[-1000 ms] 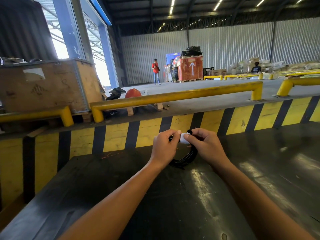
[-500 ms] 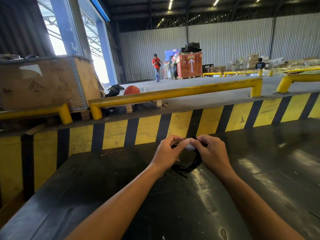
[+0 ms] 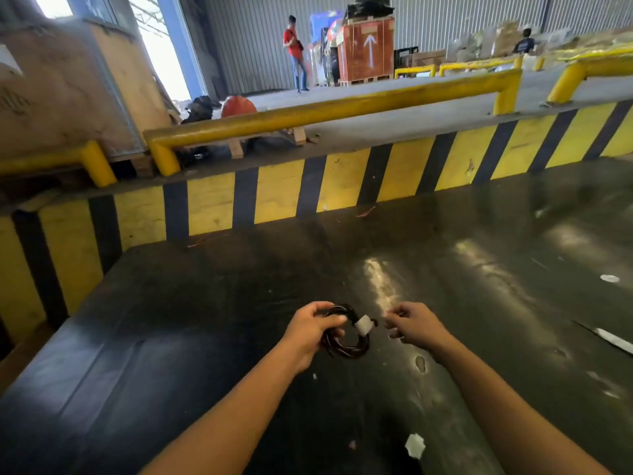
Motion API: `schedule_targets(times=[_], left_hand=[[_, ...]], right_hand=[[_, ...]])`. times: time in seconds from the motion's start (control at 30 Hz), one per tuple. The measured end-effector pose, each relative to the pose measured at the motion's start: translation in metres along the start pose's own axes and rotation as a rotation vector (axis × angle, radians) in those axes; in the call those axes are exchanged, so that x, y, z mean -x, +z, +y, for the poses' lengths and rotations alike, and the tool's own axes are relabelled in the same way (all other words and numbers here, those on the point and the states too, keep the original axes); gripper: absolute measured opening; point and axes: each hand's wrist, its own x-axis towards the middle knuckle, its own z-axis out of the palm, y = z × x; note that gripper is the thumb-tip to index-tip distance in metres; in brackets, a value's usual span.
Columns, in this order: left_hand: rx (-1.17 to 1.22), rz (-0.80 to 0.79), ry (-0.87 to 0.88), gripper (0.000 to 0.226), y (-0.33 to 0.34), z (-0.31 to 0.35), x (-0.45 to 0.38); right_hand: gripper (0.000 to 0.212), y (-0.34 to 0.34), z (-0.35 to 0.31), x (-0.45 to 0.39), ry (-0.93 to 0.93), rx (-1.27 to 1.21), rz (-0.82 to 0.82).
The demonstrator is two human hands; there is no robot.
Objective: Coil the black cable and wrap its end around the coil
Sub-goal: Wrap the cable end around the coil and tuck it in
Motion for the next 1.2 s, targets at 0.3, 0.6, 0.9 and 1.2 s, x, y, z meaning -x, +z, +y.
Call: schedule_targets(times=[0.3, 0.6, 0.9, 1.2], left_hand=[[-0.22, -0.006, -0.137, 0.033, -0.016, -0.066, 0.01], [-0.315, 0.022, -0.145, 0.025, -0.002, -0.072, 0.006], [-0.421, -0.036, -0.098, 0.023, 0.006, -0.066, 0.002], [-0.401, -0.228, 0.017, 0.026, 0.016, -0.016, -0.007]], right_hand=[[0.045, 0.031, 0.101, 0.022, 0.181, 0.832, -0.51], [0.033, 0.047, 0.121, 0.024, 0.193, 0.865, -0.498], [0.03, 0.04, 0.119, 0.027, 0.16, 0.785, -0.537], [0.009, -0.015, -0.002, 0.005, -0.018, -0.242, -0.214]])
